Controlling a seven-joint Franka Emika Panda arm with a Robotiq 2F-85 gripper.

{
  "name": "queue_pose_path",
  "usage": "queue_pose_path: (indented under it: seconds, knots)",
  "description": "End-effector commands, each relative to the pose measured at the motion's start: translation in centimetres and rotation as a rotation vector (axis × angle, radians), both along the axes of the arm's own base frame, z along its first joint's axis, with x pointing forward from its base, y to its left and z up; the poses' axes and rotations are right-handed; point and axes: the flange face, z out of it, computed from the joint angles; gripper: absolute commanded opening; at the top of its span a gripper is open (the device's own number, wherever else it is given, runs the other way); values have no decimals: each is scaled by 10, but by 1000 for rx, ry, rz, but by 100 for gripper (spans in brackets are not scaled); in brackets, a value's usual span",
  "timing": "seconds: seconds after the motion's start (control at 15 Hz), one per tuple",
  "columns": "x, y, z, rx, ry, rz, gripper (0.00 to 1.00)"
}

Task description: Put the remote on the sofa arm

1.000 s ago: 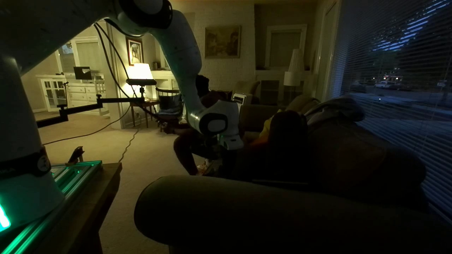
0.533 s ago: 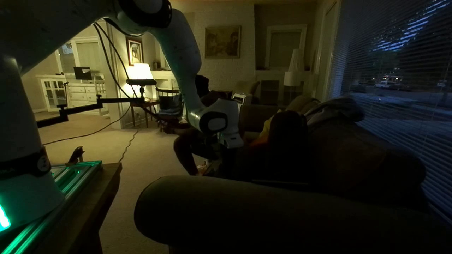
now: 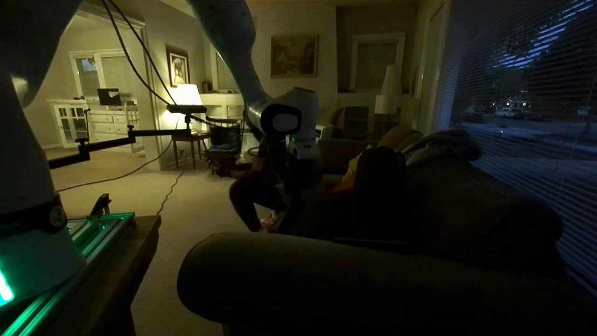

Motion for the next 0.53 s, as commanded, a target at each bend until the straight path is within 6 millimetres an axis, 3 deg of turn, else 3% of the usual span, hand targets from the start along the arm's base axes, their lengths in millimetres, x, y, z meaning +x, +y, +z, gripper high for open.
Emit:
queue_pose_path:
  seconds: [0.0,0.2,0.47]
  knots:
    - [-31,-26,58,90,23,-9,7]
    - [-44,-56,82,166,-4,-17,7]
    - [-65,-108,93,251,-49,-69,7]
